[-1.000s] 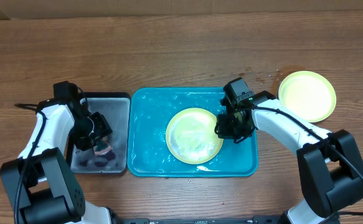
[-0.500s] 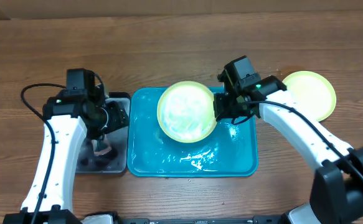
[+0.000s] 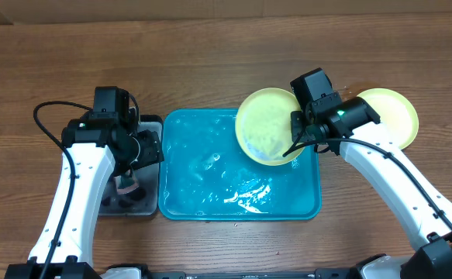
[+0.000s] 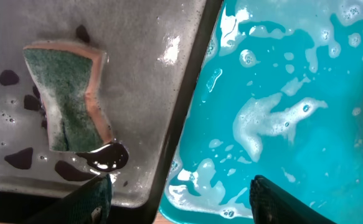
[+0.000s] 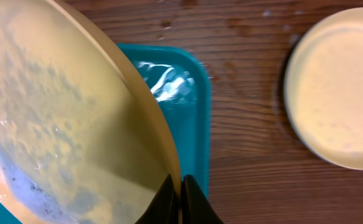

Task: Clean dirty plates on tray and stack at the side
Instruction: 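Lift and tilt the yellow plate up with the right gripper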

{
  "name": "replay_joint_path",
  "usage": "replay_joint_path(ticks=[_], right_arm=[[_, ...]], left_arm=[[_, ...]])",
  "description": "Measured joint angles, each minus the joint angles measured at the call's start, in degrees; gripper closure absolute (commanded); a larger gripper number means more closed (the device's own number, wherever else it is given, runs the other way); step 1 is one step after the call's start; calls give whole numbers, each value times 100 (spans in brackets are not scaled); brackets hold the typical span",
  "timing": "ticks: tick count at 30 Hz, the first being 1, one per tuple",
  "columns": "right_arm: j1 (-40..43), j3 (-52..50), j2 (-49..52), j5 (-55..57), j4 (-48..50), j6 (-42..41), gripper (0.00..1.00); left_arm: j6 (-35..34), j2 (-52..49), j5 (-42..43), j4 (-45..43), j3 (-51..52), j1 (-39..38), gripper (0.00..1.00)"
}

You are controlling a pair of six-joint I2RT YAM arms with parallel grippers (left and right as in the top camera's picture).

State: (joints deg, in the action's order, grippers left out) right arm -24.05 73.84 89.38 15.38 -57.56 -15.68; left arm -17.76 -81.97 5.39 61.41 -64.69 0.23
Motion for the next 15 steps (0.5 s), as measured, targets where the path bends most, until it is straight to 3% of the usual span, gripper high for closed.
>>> replay_joint_path(ticks=[7, 15], right_arm=[[-136, 2, -61, 629, -63, 321, 96], [-1016, 382, -210, 1587, -409, 752, 96]], left_arm=[[2, 0, -55, -11, 0, 0, 24], [0, 0, -98, -37, 0, -4, 21]])
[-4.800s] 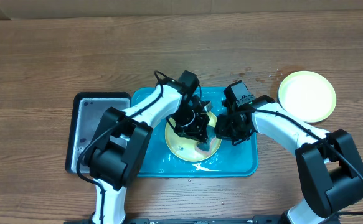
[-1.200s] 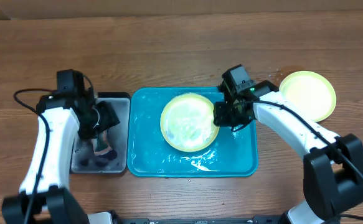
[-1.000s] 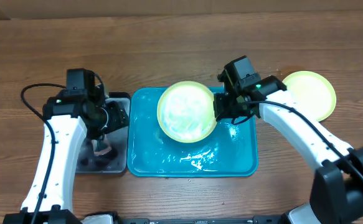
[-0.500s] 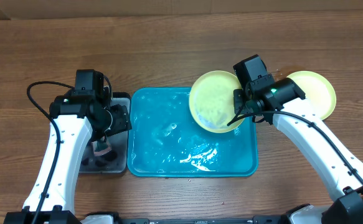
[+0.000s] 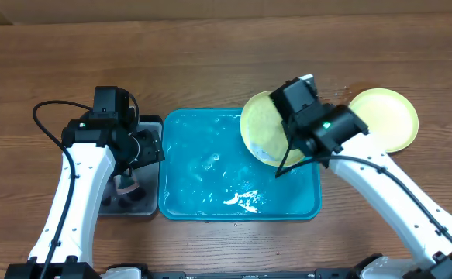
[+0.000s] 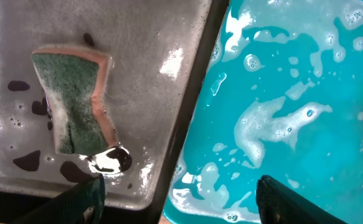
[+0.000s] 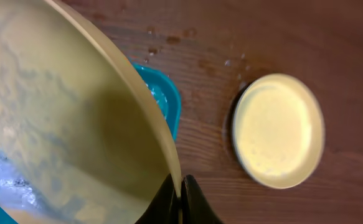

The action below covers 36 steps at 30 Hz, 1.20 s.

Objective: Clean dirty plates on tray and stack at the side

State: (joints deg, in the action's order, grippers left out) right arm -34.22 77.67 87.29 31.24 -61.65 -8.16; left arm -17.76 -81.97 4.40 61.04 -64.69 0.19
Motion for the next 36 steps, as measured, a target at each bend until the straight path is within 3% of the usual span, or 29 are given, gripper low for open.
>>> replay_joint_path(ticks=[24, 36], right_arm=[[-2490, 188, -31, 4566, -498, 1209, 96], [-2979, 188, -33, 5469, -483, 1440, 96]], left_arm=[[0, 0, -170, 7, 0, 0, 17], [0, 0, -234, 7, 0, 0, 18]])
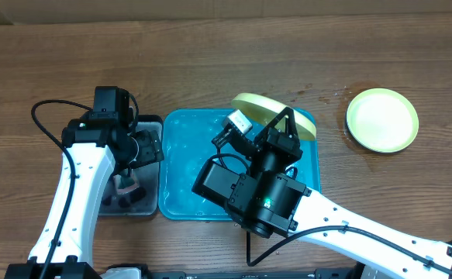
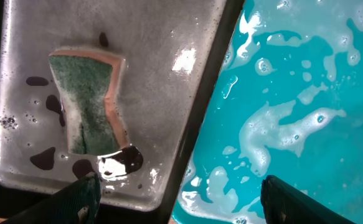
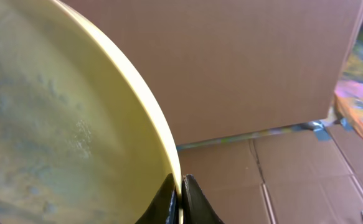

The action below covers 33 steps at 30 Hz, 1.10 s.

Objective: Clean dirty plates on tray and stack at the side

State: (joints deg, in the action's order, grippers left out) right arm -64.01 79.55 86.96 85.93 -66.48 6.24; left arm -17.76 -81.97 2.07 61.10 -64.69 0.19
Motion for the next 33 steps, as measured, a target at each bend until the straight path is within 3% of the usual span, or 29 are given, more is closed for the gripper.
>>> replay_joint_path(ticks=[13, 16, 23, 28, 29, 33], right_arm=[[-17, 2, 0, 133, 2, 28, 96], [-15, 2, 0, 136, 7, 44, 96], [-15, 2, 0, 149, 4, 46, 96], [-15, 0, 0, 155, 138, 87, 96], [-15, 2, 0, 153, 201, 109, 96], [-15, 2, 0, 199, 662, 444, 96]], left_arm=[[0, 0, -44, 2, 0, 0, 17], [20, 0, -48, 0, 0, 0, 10], [20, 0, -63, 0, 0, 0, 12], [20, 0, -61, 0, 0, 0, 7], [20, 0, -63, 0, 0, 0, 0], [26, 0, -63, -2, 0, 0, 0]])
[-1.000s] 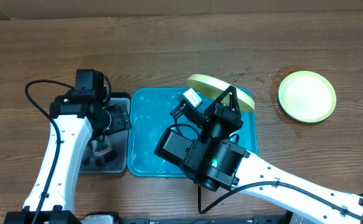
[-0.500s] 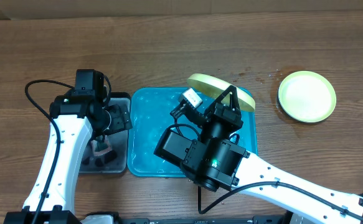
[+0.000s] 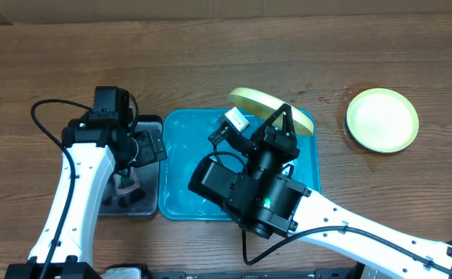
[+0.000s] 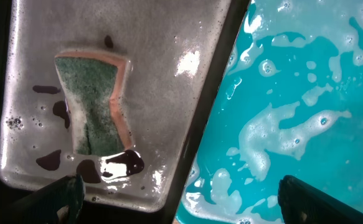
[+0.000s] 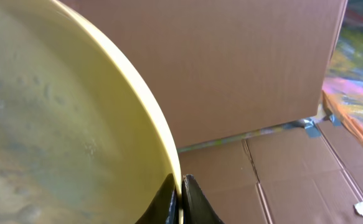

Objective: Clean dirty plates on tray and stack at the side

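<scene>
My right gripper (image 5: 180,186) is shut on the rim of a yellow plate (image 5: 63,118), held on edge over the far side of the teal tray (image 3: 187,198); overhead only the plate's upper edge (image 3: 260,98) shows behind the raised arm. Its face carries soapy smears. A second yellow plate (image 3: 381,119) lies flat on the table at the far right. My left gripper (image 4: 180,202) hangs open over the border between the grey basin (image 4: 156,74) and the tray. A green and pink sponge (image 4: 94,106) lies in the basin.
Soapy water and foam (image 4: 281,130) cover the tray floor. Dark droplets dot the wet basin around the sponge. The right arm (image 3: 249,186) rises high over the tray and hides much of it. Cardboard boxes (image 5: 243,74) stand beyond the table.
The left wrist has risen a little, with more of the basin in its view. My right gripper still holds the plate on edge, almost unmoved.
My right gripper held the soapy plate tilted over the tray's right end, near the plate on the table. Then the wrist had turned and risen, the plate standing on edge over the tray's far side. The left gripper stayed open above the basin, sponge lying there.
</scene>
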{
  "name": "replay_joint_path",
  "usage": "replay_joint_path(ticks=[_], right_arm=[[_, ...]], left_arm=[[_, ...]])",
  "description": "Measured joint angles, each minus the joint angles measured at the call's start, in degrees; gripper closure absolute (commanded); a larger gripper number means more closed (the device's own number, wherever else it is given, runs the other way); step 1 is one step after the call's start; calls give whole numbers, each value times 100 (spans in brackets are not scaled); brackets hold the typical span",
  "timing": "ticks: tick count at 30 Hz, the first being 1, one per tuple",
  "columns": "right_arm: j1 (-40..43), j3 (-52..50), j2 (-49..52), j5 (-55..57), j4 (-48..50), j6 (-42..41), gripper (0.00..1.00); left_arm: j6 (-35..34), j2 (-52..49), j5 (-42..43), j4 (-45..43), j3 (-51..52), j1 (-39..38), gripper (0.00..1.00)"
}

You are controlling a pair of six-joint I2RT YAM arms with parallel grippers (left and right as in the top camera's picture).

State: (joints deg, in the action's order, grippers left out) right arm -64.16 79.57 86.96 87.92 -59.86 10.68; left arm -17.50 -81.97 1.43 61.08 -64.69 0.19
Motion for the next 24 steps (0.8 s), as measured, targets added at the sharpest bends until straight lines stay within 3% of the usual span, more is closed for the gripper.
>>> replay_joint_path(ticks=[11, 24], right_arm=[[0, 4, 0, 42, 1202, 1392, 96], [0, 4, 0, 2, 1233, 1690, 96]], left_arm=[[0, 0, 0, 4, 0, 0, 0], [0, 0, 0, 2, 0, 0, 0]])
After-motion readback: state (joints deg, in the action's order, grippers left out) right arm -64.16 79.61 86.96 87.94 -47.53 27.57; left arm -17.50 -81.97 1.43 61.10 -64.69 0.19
